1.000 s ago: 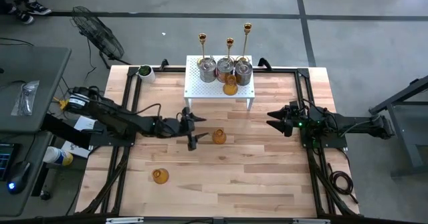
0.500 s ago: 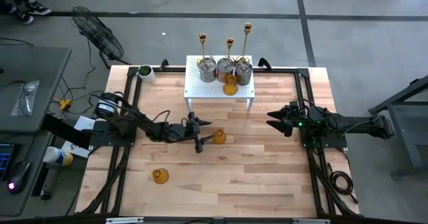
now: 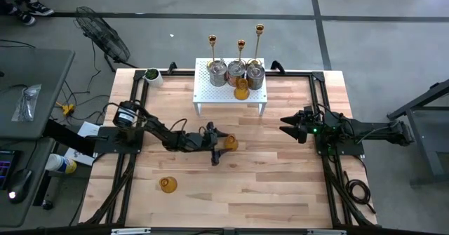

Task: Pick & Place candle stick holders
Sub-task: Put the right orange glass candle holder on the shelf

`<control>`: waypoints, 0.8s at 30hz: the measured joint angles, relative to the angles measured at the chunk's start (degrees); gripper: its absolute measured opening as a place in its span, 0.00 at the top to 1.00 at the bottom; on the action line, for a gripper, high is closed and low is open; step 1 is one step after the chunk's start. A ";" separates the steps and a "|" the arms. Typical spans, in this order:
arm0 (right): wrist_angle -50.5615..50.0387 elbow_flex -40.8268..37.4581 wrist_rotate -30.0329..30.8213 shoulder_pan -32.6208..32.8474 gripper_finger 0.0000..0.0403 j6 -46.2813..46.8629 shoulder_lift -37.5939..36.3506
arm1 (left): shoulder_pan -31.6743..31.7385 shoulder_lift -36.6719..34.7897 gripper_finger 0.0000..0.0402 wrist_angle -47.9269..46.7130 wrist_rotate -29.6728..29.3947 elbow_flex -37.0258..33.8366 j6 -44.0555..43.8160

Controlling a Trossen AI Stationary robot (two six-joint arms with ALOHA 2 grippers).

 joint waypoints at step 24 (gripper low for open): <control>0.00 0.00 0.00 0.00 0.07 0.00 -0.01 | 0.07 2.27 0.45 -2.49 -3.20 3.23 -4.81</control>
